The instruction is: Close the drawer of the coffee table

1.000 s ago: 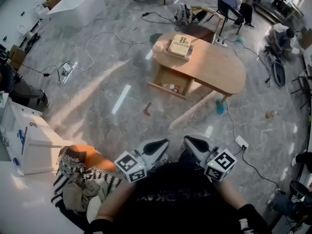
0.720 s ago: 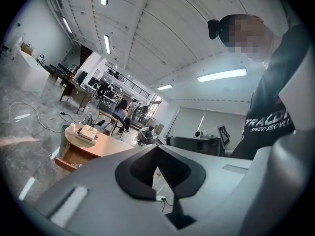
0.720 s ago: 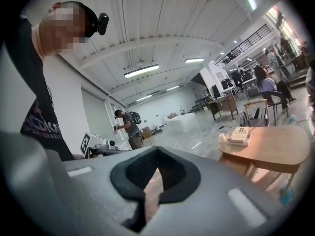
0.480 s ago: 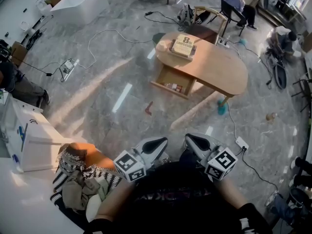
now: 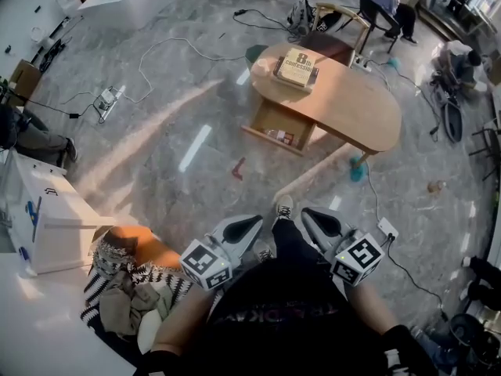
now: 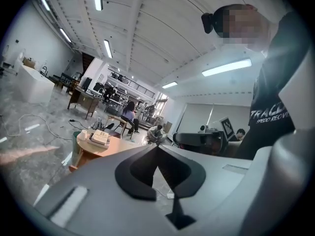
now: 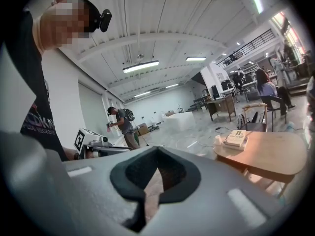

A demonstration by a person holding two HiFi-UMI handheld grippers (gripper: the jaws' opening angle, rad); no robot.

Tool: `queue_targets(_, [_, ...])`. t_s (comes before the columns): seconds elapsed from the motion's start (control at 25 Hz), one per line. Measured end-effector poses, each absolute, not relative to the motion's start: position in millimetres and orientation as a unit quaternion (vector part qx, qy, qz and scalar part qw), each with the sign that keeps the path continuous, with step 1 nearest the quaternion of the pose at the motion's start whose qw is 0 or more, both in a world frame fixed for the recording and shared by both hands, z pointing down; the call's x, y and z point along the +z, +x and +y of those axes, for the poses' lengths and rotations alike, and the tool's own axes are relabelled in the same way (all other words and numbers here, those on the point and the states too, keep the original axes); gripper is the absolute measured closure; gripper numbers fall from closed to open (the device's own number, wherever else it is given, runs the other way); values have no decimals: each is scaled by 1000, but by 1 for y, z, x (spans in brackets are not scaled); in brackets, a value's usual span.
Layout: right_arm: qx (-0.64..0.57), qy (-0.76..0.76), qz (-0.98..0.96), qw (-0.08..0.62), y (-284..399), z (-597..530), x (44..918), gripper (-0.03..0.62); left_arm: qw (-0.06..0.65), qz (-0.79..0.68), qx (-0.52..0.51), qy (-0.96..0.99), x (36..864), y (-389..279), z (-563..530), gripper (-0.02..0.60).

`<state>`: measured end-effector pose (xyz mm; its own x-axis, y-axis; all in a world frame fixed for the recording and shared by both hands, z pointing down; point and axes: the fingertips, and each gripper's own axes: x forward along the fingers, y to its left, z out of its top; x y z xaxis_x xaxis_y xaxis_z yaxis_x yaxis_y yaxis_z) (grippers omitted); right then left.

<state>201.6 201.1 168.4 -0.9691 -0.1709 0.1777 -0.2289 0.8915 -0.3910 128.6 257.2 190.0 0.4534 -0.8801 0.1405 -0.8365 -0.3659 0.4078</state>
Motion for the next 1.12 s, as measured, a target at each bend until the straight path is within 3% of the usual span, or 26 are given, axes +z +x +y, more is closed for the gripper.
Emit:
queue_targets(0.28, [185,128,-969,107,177,122,186,594,207,-542,-31,814,194,93,191,584])
queue_targets(1.12, [218,122,-961,122,104,-85,229,594,246,-568,-12,785,223,-1,-9,584])
